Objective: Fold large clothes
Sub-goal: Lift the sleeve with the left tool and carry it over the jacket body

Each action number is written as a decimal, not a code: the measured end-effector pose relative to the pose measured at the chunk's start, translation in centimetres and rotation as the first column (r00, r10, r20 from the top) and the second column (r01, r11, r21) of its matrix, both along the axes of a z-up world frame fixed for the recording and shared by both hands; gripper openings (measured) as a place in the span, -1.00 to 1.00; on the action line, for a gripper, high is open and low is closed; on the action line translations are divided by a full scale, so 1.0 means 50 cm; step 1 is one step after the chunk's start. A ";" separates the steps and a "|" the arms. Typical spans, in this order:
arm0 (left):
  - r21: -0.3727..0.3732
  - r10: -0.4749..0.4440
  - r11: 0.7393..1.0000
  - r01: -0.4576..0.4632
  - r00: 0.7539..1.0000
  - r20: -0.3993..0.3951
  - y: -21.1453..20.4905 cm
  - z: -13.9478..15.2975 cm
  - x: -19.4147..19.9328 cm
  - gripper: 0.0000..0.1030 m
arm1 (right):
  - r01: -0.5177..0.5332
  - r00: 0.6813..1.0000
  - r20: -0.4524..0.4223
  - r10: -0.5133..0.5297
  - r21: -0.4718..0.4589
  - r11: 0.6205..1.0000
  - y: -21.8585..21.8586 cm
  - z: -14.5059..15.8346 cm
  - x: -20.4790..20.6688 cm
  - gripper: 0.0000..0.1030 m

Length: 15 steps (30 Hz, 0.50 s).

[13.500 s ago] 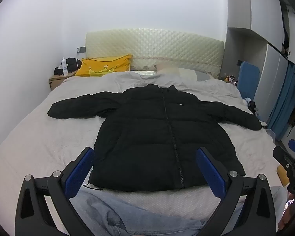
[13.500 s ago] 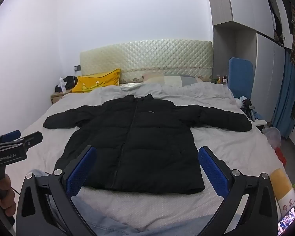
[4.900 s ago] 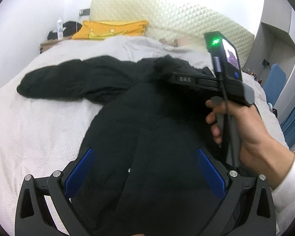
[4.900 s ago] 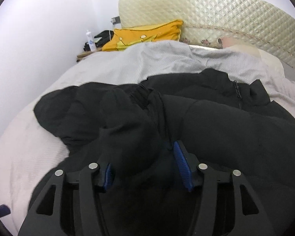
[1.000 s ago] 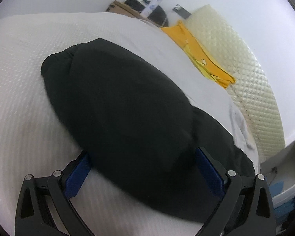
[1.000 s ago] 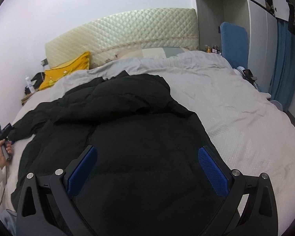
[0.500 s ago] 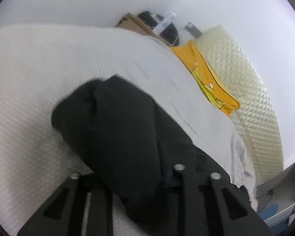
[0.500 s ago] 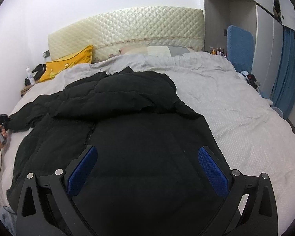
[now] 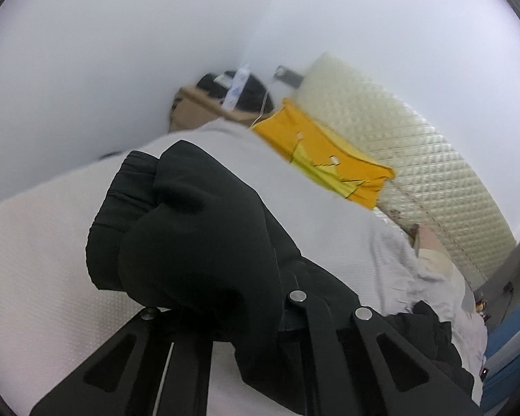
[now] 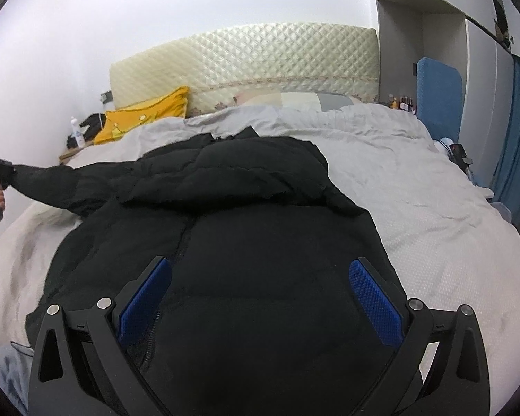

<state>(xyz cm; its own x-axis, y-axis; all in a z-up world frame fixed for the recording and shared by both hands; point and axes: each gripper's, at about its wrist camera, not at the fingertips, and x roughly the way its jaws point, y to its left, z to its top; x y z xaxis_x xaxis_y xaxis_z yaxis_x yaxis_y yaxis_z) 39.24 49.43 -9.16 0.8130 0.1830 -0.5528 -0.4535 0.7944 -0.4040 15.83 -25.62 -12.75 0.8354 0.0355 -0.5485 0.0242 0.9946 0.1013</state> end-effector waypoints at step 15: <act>0.218 -0.104 0.971 0.100 0.995 0.007 -0.304 0.302 -0.046 -0.90 | -0.061 0.995 0.082 0.060 0.007 0.998 -0.019 0.033 -0.043 1.00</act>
